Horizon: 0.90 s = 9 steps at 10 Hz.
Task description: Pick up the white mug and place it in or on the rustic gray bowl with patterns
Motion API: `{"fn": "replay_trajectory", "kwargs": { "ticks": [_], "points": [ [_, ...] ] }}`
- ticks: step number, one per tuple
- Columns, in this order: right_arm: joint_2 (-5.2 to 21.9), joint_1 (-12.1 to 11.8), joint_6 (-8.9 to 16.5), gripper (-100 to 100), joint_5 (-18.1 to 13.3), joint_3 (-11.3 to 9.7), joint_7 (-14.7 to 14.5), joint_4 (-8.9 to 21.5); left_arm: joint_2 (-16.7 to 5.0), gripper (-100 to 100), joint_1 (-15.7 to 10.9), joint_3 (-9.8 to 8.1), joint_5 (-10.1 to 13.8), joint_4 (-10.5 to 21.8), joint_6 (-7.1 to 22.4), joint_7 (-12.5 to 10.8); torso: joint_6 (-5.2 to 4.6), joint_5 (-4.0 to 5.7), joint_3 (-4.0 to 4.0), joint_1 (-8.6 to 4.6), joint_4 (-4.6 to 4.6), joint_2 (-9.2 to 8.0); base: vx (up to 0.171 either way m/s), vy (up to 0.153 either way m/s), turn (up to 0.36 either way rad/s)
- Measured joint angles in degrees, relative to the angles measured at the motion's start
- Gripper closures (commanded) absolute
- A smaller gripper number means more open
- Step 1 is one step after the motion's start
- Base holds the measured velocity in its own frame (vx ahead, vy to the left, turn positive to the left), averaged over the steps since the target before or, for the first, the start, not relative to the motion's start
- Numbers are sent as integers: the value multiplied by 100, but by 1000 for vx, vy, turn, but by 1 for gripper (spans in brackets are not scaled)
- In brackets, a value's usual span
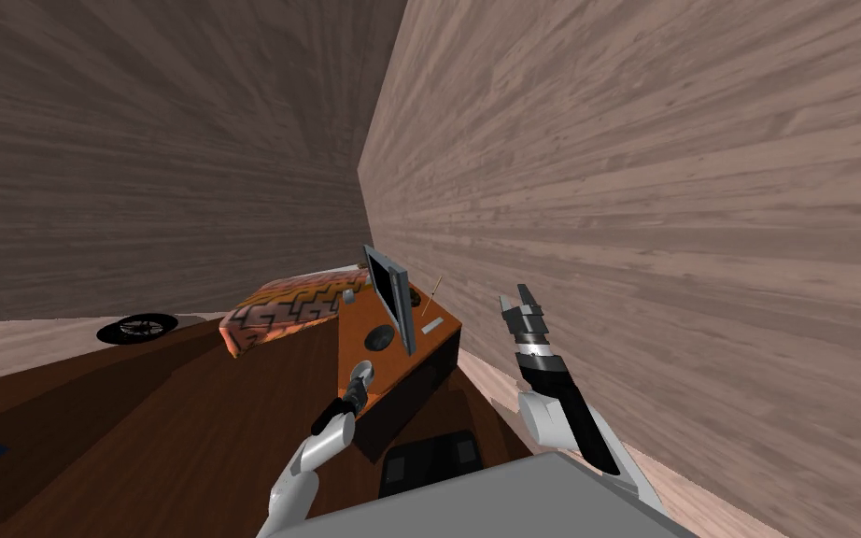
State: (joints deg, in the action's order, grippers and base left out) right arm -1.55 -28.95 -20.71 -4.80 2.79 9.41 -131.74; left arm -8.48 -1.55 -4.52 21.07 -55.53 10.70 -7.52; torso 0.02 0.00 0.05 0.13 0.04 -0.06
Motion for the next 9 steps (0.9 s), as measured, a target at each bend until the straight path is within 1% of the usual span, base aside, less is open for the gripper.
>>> {"fn": "replay_trajectory", "kwargs": {
  "ticks": [1, 2, 3, 4, 5, 6, 7, 8, 9],
  "points": [
    [0, 0, 0, 0, 0, 0, 0, 0, 31, 100, 154, -106, -68, -200, 77, -31, -1, 0, 1, -1, -1, -2, -14, 9, -284],
    [0, 1, 0, 0, 0, -1, 0, 0, 123, 100, 331, -292, -215, -424, 182, -71, -5, -2, 2, -2, 0, -5, -15, 11, -119],
    [0, 0, 0, 0, 0, 0, 0, 0, 147, 100, 419, -349, -253, -575, 239, -98, 0, 1, 3, -1, 2, -4, -10, 7, -183],
    [0, 1, 0, 0, 0, 0, 0, 0, 187, 100, 541, -444, -318, -744, 268, -128, -2, 1, 3, -2, 3, -4, -9, 8, -286],
    [0, 1, 0, 0, 0, 0, 0, 0, 205, 100, 719, -549, -367, -927, 305, -176, -1, 2, 4, -2, 2, -6, -10, 10, -73],
    [0, 0, 0, 0, 0, 0, 0, 0, 218, 100, 796, -600, -394, -1028, 332, -204, 3, 3, 4, 0, 3, -4, -10, 5, -159],
    [0, 0, 0, 0, 0, 0, 0, 0, 229, 100, 928, -683, -432, -1175, 361, -238, 1, 4, 5, -2, 4, -6, -17, 11, -257],
    [0, 1, 0, 0, 0, 0, 0, 0, 314, 100, 1081, -837, -554, -1329, 411, -279, -1, 2, 6, -2, 3, -9, -14, 9, -110],
    [0, 0, 0, 0, 0, 0, 0, 0, 350, 100, 1182, -908, -606, -1507, 484, -308, 1, 7, 7, -4, 6, -7, -4, 5, -3]
  ]
}}
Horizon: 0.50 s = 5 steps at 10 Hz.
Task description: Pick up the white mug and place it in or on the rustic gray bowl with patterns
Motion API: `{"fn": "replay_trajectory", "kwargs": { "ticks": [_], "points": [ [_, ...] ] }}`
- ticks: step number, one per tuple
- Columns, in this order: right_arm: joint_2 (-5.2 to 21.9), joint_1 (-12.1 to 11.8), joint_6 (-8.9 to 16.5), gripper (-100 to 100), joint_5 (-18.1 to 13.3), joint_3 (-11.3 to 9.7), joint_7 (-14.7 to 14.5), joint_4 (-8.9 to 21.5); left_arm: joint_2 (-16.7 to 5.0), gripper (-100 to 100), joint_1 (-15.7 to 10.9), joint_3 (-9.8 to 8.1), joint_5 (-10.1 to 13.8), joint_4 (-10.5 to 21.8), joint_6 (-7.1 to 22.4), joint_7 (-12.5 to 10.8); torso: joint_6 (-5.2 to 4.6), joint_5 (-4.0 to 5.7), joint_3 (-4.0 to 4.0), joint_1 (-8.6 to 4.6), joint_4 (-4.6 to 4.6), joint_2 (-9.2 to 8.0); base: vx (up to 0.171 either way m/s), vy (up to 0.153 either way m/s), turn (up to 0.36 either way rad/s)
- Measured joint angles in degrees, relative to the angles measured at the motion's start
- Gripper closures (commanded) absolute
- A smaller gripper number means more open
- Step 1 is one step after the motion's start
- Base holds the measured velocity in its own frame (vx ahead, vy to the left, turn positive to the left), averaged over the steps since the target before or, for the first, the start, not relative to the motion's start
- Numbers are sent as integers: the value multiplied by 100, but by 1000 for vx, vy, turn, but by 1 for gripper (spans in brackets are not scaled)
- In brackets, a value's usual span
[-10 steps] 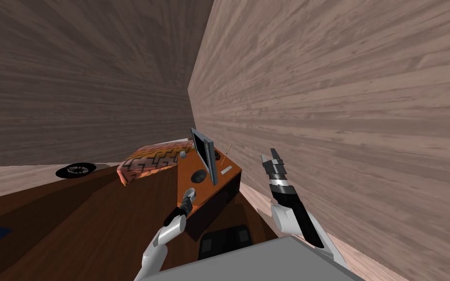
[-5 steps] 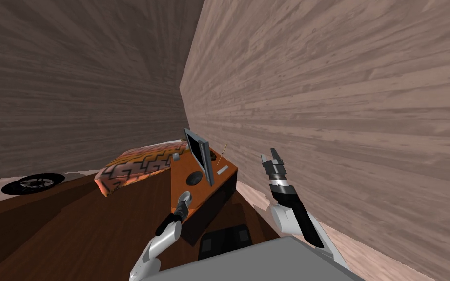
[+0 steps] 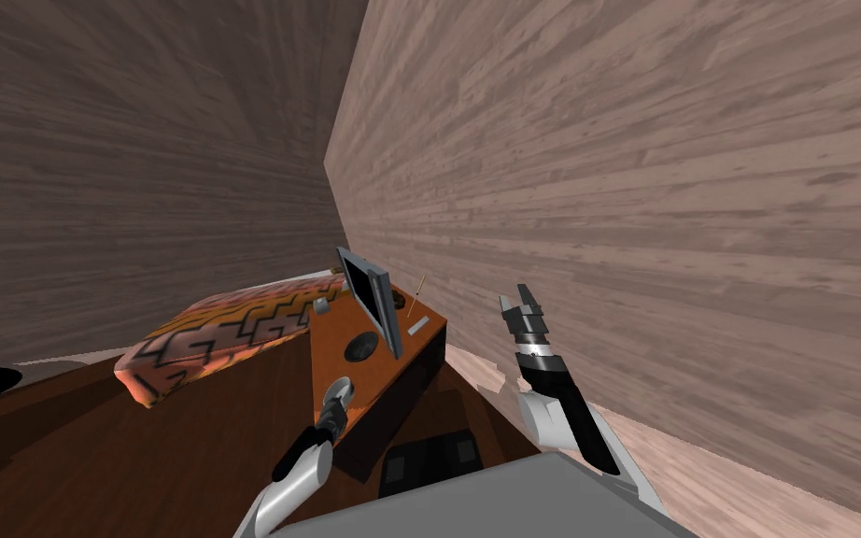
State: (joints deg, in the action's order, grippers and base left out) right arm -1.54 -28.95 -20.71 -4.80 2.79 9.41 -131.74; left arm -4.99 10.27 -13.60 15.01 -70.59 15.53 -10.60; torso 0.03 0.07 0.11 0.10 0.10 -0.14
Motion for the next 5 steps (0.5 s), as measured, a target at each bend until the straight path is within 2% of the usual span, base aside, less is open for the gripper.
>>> {"fn": "replay_trajectory", "kwargs": {
  "ticks": [1, 2, 3, 5],
  "points": [
    [0, 0, 0, 0, 0, 0, 0, 0, -1, 0, 7, -8, -3, -24, 15, -6, -1, -2, -3, -2, -2, 4, 0, 0, 0],
    [0, 0, 0, 0, 0, 0, 0, 0, -1, 100, 6, -7, -3, -21, 13, -6, -2, -1, -5, -4, -3, 7, -92, -115, 40],
    [-1, 0, 0, 0, 0, -1, 0, 0, -149, 100, -71, -5, 64, -67, -19, 16, -2, 10, 10, -41, 5, -17, -113, -145, 45],
    [-2, 1, 0, 0, 0, -2, 0, 0, -207, 100, -78, -74, 5, -359, -32, 109, -3, 20, 24, -84, 10, -40, -105, -221, 80]
  ]
}}
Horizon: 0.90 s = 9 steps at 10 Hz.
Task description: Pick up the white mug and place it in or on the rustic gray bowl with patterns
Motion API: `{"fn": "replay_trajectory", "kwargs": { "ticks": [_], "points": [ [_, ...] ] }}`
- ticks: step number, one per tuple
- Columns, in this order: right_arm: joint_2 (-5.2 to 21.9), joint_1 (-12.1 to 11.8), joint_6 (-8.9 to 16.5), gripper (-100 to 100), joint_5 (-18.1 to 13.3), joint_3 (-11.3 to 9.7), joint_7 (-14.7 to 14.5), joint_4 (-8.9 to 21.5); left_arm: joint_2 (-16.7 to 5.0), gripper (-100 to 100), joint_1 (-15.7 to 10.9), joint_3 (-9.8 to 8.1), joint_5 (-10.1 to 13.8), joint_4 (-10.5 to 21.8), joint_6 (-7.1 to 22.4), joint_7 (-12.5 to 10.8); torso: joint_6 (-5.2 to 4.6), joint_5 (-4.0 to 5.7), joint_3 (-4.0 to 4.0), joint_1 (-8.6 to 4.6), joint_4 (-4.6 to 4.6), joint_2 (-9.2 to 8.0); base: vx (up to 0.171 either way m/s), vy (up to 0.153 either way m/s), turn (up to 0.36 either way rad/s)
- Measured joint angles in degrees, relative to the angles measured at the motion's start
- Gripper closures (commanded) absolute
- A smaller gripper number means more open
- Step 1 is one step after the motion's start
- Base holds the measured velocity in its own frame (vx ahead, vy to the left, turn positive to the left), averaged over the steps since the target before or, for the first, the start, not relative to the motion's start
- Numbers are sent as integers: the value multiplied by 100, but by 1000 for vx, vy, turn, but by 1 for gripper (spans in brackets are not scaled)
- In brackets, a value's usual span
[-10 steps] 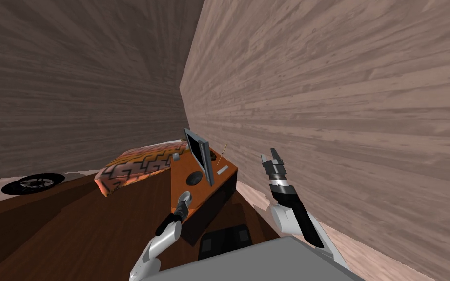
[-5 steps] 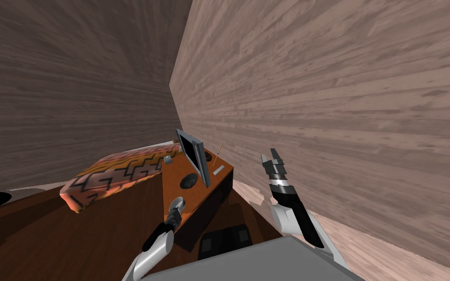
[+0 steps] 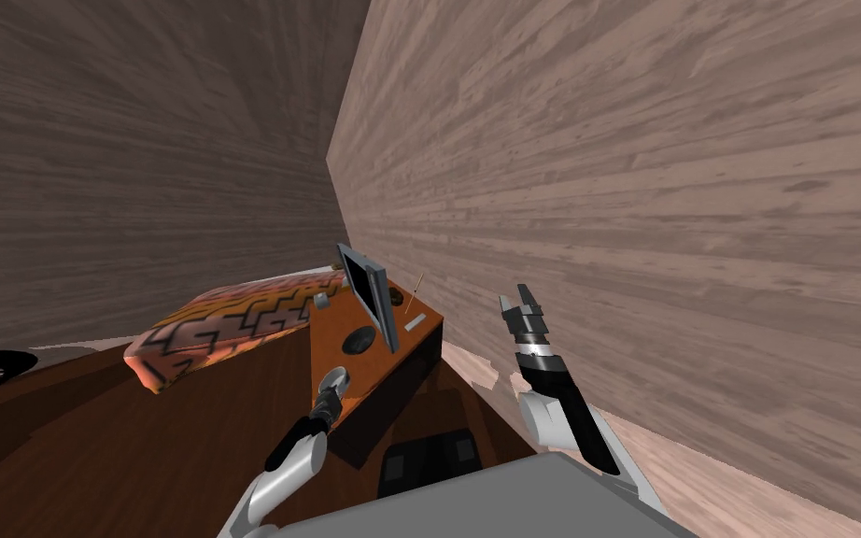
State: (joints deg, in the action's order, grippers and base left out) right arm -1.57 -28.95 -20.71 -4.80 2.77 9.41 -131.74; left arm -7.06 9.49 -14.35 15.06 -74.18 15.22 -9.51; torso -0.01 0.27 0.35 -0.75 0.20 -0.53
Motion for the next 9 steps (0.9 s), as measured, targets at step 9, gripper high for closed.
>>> {"fn": "replay_trajectory", "kwargs": {
  "ticks": [9],
  "points": [
    [1, -2, 0, 0, 0, 1, 0, 0, -684, 100, -217, -414, -444, -787, -250, 671, -9, 6, -27, 18, -6, 54, -21, -156, 32]
  ]
}}
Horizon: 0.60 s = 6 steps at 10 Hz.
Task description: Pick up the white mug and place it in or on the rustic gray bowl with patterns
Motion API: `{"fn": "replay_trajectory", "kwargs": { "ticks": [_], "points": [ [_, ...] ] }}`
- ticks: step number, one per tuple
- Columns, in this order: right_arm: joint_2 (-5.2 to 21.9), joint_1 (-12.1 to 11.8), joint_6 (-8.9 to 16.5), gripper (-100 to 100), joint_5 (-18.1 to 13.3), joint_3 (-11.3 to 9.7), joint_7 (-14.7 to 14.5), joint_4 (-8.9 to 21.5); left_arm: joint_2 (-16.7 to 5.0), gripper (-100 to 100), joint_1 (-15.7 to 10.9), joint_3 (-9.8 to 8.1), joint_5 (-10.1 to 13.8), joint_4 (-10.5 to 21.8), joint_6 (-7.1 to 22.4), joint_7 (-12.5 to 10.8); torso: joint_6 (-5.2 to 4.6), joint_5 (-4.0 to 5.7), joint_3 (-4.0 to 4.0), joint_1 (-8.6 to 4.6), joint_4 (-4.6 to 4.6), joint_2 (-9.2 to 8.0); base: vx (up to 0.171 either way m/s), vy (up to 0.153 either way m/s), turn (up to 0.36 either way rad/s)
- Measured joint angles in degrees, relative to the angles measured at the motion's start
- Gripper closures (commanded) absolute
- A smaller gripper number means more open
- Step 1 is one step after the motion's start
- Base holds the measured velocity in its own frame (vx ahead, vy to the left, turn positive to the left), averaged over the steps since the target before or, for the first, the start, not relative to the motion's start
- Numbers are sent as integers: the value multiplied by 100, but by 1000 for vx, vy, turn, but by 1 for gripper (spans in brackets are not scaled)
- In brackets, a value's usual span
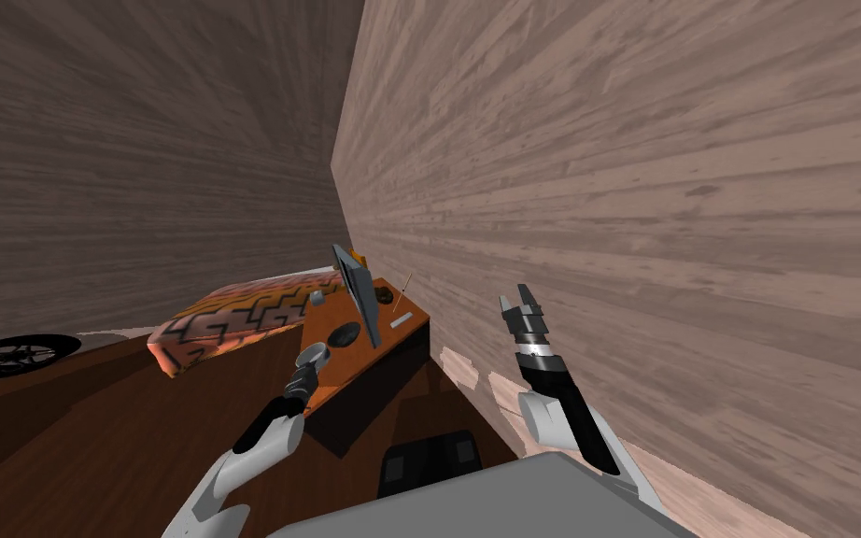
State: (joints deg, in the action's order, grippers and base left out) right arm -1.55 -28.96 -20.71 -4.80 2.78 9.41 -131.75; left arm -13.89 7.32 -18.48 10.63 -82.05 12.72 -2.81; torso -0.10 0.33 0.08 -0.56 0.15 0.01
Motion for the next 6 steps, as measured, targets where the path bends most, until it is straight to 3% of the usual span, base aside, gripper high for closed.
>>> {"fn": "replay_trajectory", "kwargs": {
  "ticks": [6],
  "points": [
    [2, -3, 0, 0, 0, 2, 0, -1, 68, 100, 103, -56, -516, 233, -341, 113, -4, -16, -61, 56, -26, 99, 233, 17, 5]
  ]
}}
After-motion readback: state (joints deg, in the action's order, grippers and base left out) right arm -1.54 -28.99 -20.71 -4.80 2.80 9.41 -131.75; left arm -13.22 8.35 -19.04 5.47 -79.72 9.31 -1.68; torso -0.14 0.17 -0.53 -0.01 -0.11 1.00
